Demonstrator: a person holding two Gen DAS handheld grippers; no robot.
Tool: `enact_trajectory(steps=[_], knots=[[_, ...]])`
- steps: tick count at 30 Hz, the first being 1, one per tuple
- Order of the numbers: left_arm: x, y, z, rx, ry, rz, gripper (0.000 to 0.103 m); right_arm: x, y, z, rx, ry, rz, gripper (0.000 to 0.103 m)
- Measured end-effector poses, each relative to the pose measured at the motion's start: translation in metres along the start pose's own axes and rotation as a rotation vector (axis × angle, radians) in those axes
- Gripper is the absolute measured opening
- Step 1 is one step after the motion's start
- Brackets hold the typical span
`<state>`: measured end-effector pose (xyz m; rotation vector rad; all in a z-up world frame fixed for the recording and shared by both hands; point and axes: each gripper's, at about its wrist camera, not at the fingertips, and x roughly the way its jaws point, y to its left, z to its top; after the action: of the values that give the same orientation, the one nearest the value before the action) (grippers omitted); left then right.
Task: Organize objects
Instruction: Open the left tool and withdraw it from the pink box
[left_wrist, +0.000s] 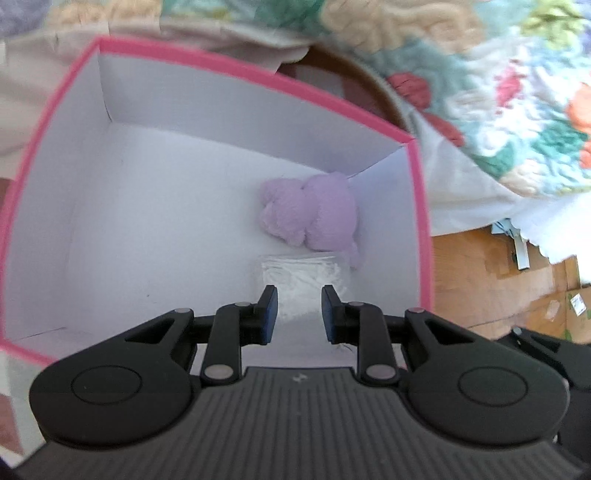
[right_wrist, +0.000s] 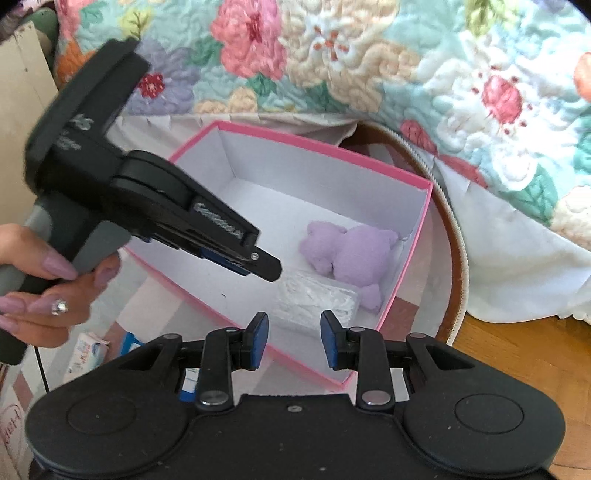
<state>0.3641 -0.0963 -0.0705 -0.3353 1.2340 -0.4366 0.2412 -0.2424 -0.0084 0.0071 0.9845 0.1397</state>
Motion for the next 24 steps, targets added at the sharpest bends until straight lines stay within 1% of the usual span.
enact_trajectory(steps=[4, 8, 9, 13, 15, 17, 20, 24], knots=[[-0.032, -0.007, -0.007, 0.035, -0.03, 0.017, 0.023, -0.017, 0.004, 0.0, 0.006, -0.025, 0.006, 0.037], [-0.057, -0.012, -0.017, 0.054, -0.026, 0.052, 0.024, -0.034, 0.011, 0.0, -0.002, -0.045, 0.008, 0.037], [-0.063, -0.014, -0.02, 0.064, -0.034, 0.065, 0.026, -0.037, 0.013, -0.001, -0.001, -0.047, 0.014, 0.037], [-0.087, -0.02, -0.032, 0.096, -0.048, 0.098, 0.028, -0.053, 0.02, -0.001, -0.002, -0.055, 0.022, 0.038], [-0.098, -0.022, -0.038, 0.115, -0.049, 0.113, 0.036, -0.06, 0.026, -0.001, -0.007, -0.063, 0.017, 0.039], [-0.111, -0.026, -0.044, 0.15, -0.059, 0.137, 0.042, -0.067, 0.031, -0.001, -0.004, -0.076, 0.018, 0.039], [-0.131, -0.028, -0.054, 0.186, -0.072, 0.161, 0.046, -0.078, 0.037, -0.001, 0.02, -0.083, 0.023, 0.042], [-0.157, -0.024, -0.068, 0.191, -0.096, 0.169, 0.05, -0.092, 0.047, -0.004, 0.023, -0.101, 0.026, 0.051]])
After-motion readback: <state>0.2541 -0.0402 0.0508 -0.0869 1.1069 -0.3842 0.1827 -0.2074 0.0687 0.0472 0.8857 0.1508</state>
